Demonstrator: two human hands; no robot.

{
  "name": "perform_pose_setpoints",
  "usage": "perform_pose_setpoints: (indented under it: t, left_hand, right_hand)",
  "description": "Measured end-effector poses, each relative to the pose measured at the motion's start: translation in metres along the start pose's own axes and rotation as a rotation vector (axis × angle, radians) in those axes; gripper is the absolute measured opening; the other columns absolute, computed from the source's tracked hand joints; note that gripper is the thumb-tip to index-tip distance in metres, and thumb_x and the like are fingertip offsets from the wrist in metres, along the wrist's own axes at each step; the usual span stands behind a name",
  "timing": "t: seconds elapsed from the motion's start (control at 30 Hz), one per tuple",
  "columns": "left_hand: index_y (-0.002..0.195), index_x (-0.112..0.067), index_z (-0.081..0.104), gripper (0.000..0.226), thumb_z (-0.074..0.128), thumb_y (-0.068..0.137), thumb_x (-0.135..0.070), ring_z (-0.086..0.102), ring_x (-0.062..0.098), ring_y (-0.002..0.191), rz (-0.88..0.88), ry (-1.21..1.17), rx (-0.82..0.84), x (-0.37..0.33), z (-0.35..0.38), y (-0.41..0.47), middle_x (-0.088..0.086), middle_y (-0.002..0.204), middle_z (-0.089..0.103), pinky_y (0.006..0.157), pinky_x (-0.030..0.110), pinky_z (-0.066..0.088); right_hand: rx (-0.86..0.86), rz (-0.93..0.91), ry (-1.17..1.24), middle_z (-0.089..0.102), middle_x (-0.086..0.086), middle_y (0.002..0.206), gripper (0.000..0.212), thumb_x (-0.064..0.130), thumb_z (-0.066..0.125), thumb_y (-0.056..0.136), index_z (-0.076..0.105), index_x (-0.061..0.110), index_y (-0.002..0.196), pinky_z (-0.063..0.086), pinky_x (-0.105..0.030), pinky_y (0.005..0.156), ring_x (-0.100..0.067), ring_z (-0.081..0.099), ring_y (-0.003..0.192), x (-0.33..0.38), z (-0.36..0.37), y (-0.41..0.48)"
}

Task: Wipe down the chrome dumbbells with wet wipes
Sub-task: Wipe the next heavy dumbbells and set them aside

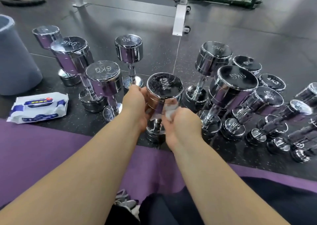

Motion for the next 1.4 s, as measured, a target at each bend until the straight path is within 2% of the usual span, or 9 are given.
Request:
perform_pose_setpoints:
  t: [0.3,0.47,0.63,0.73,0.83,1.0,1.17,1.3,1.4]
  left_hand:
    - [0.086,-0.002,0.063,0.021,0.045,0.082,0.008,0.057,0.019,0.043,-0.169,0.308,0.115,0.025,-0.011,-0.048,0.012,0.07,0.061,0.044,0.023,0.049]
    - [0.089,-0.006,0.077,0.016,0.077,0.074,-0.002,0.065,0.021,0.061,0.147,0.257,-0.044,-0.013,-0.028,-0.057,0.013,0.077,0.073,0.062,0.032,0.055]
    - [0.087,-0.026,0.075,0.024,0.058,0.083,-0.01,0.052,0.012,0.054,0.444,0.324,-0.385,-0.051,-0.043,-0.061,-0.007,0.065,0.068,0.056,0.025,0.046]
    - [0.061,-0.024,0.052,0.031,0.051,0.092,-0.023,0.057,0.02,0.073,0.555,0.364,-0.299,-0.044,-0.009,-0.076,-0.019,0.118,0.053,0.074,0.031,0.044]
    - [0.063,-0.022,0.041,0.038,0.047,0.099,-0.033,0.044,0.001,0.057,0.625,0.438,-0.219,-0.033,0.004,-0.07,-0.028,0.057,0.051,0.06,0.017,0.037]
    - [0.052,-0.018,0.055,0.044,0.059,0.093,-0.034,0.038,0.015,0.05,0.334,0.239,-0.225,-0.025,-0.021,-0.007,-0.003,0.049,0.047,0.047,0.023,0.031]
    - [0.089,-0.003,0.071,0.023,0.057,0.092,-0.019,0.059,0.027,0.079,0.129,0.076,0.024,-0.011,0.003,0.02,0.014,0.085,0.064,0.067,0.033,0.052]
    - [0.097,-0.019,0.075,0.04,0.04,0.103,-0.038,0.067,0.021,0.107,0.145,0.271,0.258,-0.045,0.03,0.033,0.003,0.111,0.073,0.096,0.036,0.05]
    - [0.107,-0.015,0.071,0.04,0.039,0.104,-0.038,0.069,0.021,0.1,0.084,0.247,0.27,-0.03,0.021,0.036,0.004,0.108,0.074,0.081,0.031,0.053]
  right_hand:
    - [0.056,-0.1,-0.368,0.064,-0.011,0.073,0.013,0.001,0.07,0.081,0.07,0.003,0.094,0.041,-0.015,0.04,-0.009,0.055,0.047,-0.009,-0.01,-0.005]
    - [0.105,-0.154,-0.464,0.061,-0.003,0.062,0.005,0.01,0.075,0.078,0.07,0.007,0.08,0.041,-0.021,0.047,-0.009,0.05,0.048,0.012,-0.002,-0.014]
    - [0.097,-0.262,-0.411,0.064,0.001,0.085,0.029,0.019,0.061,0.085,0.059,0.013,0.114,0.052,-0.027,0.076,-0.012,0.062,0.077,0.034,-0.007,-0.001]
    - [0.2,-0.366,-0.435,0.061,0.006,0.114,0.029,0.039,0.053,0.085,0.051,0.03,0.113,0.046,-0.034,0.098,-0.014,0.055,0.105,0.044,0.01,-0.001]
    - [0.21,-0.372,-0.394,0.058,0.001,0.134,0.053,0.053,0.05,0.082,0.058,0.022,0.125,0.044,-0.041,0.105,-0.018,0.053,0.12,0.048,0.016,0.005]
    - [0.268,-0.369,-0.354,0.059,0.013,0.076,0.026,0.038,0.041,0.103,0.058,0.024,0.087,0.046,-0.017,0.063,-0.002,0.056,0.068,0.054,0.021,0.026]
    - [0.237,-0.387,-0.436,0.065,0.009,0.115,0.053,0.062,0.044,0.08,0.063,0.023,0.111,0.044,-0.045,0.106,-0.016,0.059,0.109,0.043,0.028,0.041]
    - [0.21,-0.359,-0.407,0.073,0.005,0.109,0.053,0.057,0.038,0.095,0.065,0.02,0.122,0.052,-0.039,0.095,-0.016,0.067,0.105,0.043,0.022,0.045]
    - [0.167,-0.339,-0.417,0.074,0.005,0.102,0.05,0.055,0.038,0.098,0.068,0.018,0.116,0.052,-0.033,0.083,-0.013,0.067,0.091,0.042,0.018,0.054]
Point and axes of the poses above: each hand's wrist, its own y-axis towards the middle knuckle, its own z-axis out of the palm, x = y × z, the point moved 9 cm from there along y, towards the middle knuckle
